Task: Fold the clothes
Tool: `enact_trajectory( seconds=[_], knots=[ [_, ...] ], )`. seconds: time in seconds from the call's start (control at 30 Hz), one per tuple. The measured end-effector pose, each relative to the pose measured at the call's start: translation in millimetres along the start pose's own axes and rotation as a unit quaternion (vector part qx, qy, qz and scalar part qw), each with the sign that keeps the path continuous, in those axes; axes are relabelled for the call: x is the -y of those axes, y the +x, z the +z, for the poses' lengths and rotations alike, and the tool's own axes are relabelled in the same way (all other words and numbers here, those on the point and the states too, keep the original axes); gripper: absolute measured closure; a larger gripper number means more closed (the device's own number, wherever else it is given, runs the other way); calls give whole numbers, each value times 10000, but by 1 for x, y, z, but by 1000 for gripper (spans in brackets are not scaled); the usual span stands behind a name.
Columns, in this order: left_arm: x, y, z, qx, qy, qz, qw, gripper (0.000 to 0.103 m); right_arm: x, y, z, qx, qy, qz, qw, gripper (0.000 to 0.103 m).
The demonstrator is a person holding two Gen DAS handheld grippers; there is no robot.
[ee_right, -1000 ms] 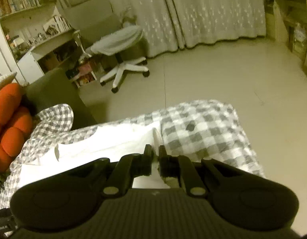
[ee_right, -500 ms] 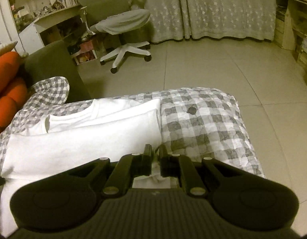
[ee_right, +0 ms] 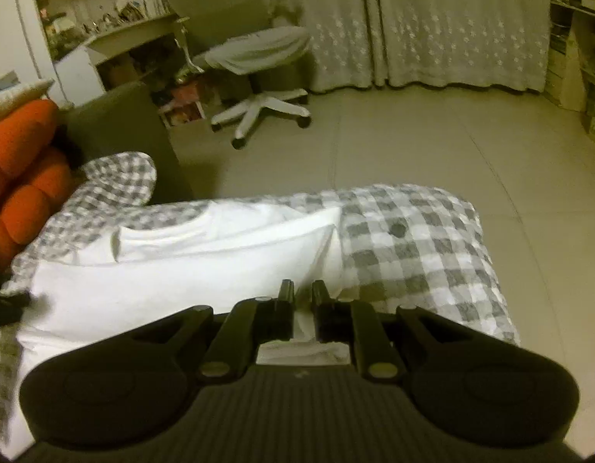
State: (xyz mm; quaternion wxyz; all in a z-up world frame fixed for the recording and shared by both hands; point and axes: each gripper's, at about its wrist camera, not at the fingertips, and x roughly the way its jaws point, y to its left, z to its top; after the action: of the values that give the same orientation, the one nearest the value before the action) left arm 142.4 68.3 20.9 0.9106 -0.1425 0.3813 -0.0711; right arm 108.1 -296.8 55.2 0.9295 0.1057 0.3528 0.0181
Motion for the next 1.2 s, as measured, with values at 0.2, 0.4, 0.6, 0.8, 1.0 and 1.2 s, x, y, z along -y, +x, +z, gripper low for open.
enact_trajectory(
  seconds=[0.2, 0.4, 0.6, 0.8, 1.0, 1.2],
  knots=[
    [-20, -1, 8, -115, 122, -381, 9991, 88, 12, 12, -4, -296, -24, -224, 9993, 88],
    [-26, -5, 6, -111, -54, -511, 9986, 89, 23, 10, -5, -369, 44, -29, 9993, 88],
    [-30, -5, 9, -94, -262, -546, 9981, 89, 40, 0, 2, -252, 445, 54, 9987, 88],
    [-24, -3, 7, -79, -33, -303, 9995, 84, 31, 4, 1, -373, 243, 84, 9990, 87],
    [-21, -10, 11, -55, 71, -132, 9999, 74, 18, 8, -4, -451, -254, -255, 9983, 77],
    [-10, -30, 13, 194, 328, -89, 9992, 73, 2, -7, 3, -30, -484, -137, 9987, 76]
  ],
)
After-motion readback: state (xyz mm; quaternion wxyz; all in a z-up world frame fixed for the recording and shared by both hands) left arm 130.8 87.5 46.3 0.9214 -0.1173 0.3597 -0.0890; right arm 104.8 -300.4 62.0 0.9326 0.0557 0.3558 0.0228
